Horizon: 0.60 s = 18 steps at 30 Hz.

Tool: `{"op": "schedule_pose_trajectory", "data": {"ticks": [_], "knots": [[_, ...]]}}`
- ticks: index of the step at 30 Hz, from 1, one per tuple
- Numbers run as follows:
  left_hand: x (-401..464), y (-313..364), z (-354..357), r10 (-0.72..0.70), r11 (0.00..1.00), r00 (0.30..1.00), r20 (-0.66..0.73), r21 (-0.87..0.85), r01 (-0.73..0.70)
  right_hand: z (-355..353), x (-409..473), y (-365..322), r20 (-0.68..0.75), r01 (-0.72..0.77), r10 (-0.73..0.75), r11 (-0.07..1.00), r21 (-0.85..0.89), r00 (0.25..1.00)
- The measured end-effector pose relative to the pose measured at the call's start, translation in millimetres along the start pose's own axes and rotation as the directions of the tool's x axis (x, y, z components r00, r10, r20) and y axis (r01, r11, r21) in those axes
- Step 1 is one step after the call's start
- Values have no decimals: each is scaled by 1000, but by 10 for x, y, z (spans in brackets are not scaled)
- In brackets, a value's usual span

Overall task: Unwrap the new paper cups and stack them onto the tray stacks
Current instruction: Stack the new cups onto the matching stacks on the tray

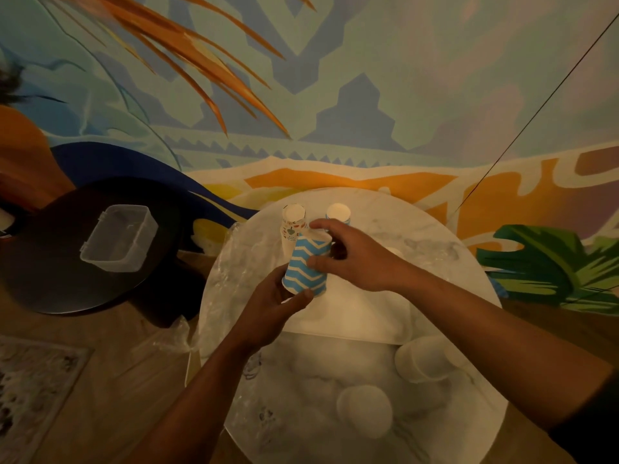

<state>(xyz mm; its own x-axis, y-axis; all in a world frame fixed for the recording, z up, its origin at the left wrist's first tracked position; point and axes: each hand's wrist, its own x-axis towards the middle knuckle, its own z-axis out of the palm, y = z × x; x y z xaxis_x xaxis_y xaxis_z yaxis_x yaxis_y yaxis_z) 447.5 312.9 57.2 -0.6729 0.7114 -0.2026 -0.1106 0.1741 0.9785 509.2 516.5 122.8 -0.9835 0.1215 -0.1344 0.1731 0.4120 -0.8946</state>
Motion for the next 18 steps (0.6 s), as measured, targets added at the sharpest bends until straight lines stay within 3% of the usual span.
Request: {"op": "schedule_pose_trajectory", "data": {"ticks": [4,9,18], "knots": [[20,13,-50,-29,997,998,-52,-72,25,-271,174,-87,-174,95,-112,990,-103,978],[-5,-30,-99,-37,999,998,-56,-43,34,-609,520,-52,-417,104,-207,961,-256,885],[-153,-109,-70,-7,981,999,-50,192,16,-467,769,659,-359,-106,-48,912,-395,932]]}}
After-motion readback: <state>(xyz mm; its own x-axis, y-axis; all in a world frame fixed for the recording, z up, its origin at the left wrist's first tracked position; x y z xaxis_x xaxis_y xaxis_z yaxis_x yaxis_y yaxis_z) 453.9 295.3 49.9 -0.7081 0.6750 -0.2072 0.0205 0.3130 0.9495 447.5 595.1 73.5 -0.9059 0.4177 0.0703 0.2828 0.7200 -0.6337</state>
